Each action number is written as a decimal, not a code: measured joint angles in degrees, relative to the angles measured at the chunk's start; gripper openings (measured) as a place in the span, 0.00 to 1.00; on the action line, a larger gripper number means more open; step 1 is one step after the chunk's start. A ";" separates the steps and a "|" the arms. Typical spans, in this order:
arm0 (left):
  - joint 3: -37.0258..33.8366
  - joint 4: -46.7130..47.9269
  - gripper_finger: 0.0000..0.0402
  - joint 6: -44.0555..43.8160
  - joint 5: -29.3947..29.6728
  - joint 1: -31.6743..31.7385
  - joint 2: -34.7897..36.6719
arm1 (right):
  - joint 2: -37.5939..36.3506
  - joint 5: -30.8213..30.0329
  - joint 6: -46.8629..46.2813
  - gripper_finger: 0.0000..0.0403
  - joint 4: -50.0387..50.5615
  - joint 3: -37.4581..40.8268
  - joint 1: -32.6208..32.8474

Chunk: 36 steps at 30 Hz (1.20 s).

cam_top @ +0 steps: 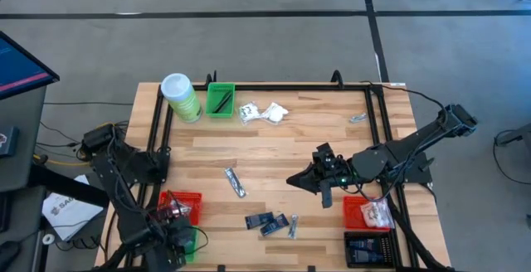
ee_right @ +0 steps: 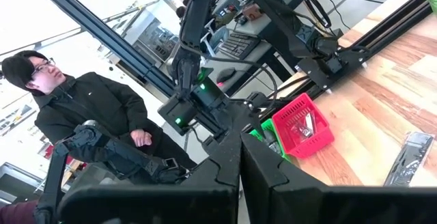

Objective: Pick & Place Travel size toiletries
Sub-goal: Put the deodorant into the bottom green bin

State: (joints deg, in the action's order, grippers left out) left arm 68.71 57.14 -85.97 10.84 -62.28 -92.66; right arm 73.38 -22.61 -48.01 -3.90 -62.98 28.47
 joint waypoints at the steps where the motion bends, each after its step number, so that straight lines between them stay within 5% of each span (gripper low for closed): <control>1: 0.02 0.00 0.62 -0.02 0.82 0.28 0.29 | 0.00 -0.02 0.00 0.00 0.00 0.00 0.00; 5: 0.02 -0.36 0.49 0.87 1.39 2.28 0.07 | 0.00 0.00 0.03 0.00 0.00 0.00 0.00; 14: 0.02 -1.86 0.03 7.55 -2.66 4.83 -2.67 | 0.00 0.00 0.12 0.00 0.00 0.00 0.00; 36: -0.20 -4.15 0.00 8.66 -5.65 3.28 -7.23 | 0.00 0.00 0.38 0.00 0.02 0.00 0.07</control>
State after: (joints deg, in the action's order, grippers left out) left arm 68.51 52.99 -77.32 5.19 -59.00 -99.90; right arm 73.38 -22.61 -47.63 -3.88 -62.98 28.53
